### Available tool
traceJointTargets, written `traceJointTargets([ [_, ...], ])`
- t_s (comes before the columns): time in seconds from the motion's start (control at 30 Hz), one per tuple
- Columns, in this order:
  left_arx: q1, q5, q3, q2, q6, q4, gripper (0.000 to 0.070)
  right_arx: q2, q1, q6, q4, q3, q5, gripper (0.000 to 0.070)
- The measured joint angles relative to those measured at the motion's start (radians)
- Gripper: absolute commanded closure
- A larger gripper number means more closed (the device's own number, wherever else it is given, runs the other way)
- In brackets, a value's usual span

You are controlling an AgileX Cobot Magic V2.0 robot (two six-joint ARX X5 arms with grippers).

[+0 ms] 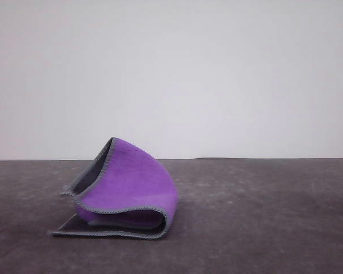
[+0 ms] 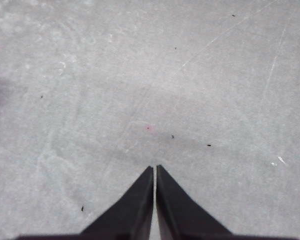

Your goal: Fold clothes

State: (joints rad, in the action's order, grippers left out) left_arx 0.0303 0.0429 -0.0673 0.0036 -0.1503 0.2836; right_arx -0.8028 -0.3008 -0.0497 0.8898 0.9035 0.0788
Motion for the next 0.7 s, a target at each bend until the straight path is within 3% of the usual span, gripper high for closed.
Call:
traceJointTargets([
  [0.7, 0.000, 0.000, 0.000, 0.000, -0.004, 0.000, 0.0696, 0.000, 0.000, 0.001, -0.002, 0.000, 0.001, 0.0700],
])
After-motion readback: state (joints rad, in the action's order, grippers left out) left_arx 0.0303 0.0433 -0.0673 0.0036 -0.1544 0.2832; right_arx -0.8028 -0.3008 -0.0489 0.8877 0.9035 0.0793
